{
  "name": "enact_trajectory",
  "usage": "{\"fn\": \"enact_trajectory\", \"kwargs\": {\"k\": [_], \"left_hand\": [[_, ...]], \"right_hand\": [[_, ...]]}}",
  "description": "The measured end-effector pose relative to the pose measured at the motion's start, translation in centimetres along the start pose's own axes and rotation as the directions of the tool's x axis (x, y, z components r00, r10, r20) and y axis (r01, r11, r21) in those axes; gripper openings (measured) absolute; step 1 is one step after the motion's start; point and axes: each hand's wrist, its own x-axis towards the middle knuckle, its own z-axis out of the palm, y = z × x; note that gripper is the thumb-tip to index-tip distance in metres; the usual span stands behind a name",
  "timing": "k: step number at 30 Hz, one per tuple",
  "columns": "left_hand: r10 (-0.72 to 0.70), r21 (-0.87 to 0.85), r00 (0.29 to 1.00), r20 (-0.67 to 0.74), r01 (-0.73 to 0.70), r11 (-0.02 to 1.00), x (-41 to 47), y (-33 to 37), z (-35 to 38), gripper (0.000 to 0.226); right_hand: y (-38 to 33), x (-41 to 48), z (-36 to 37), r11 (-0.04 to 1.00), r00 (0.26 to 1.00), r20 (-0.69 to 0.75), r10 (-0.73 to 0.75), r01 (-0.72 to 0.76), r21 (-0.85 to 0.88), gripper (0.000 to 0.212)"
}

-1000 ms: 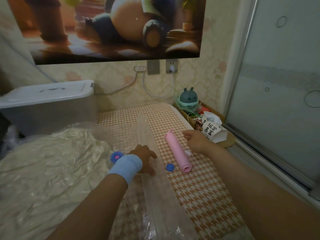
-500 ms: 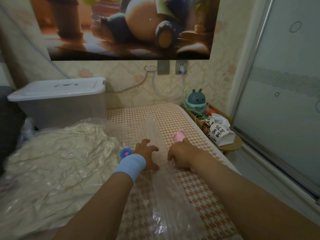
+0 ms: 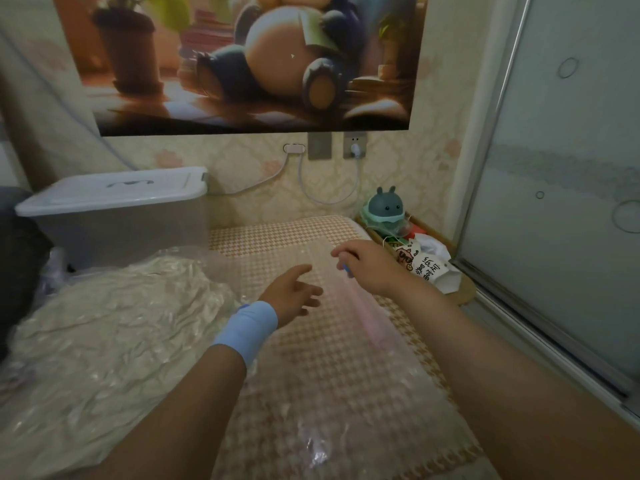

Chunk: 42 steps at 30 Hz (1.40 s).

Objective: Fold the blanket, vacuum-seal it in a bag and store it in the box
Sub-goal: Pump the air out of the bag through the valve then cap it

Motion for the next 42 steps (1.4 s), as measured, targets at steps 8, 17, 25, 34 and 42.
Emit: {"fn": "enact_trajectory", "kwargs": {"k": [8,17,25,34,42], "left_hand": [[0.054,0.794,0.98,-0.192,0.123,0.595,-1.3,-3.8,-9.5,0.049],[0.03,0.981,0.996,-0.079,0.073,0.178,-0.4,-7.2,-13.1,0.086],[0.094,0.962,0.992,-0.085,0.057,0.267,0.5,-8.9,-14.9,0.077],[0.115,0.955,0.989,-0.092,0.055,0.293,0.6,-8.7,-14.9,0.077],[0.124,0.955,0.988,-0.095,0.056,0.29,0.4,-8.7,-14.8,0.077]], "right_hand": [[-4.6,2.8,6.7,0.995,0.987,0.158,-0.003,0.018,-0.099,0.033],[-6.0,5.9,16.3,0.967,0.944,0.33,-0.017,0.099,-0.234,0.031],[-5.6,6.7,18.9,0.928,0.927,0.373,-0.035,0.168,-0.332,0.026],[-6.3,7.5,19.3,0.832,0.92,0.392,0.009,0.211,-0.513,0.024],[-5.8,6.4,18.9,0.753,0.959,0.282,-0.03,0.207,-0.625,0.056]]}}
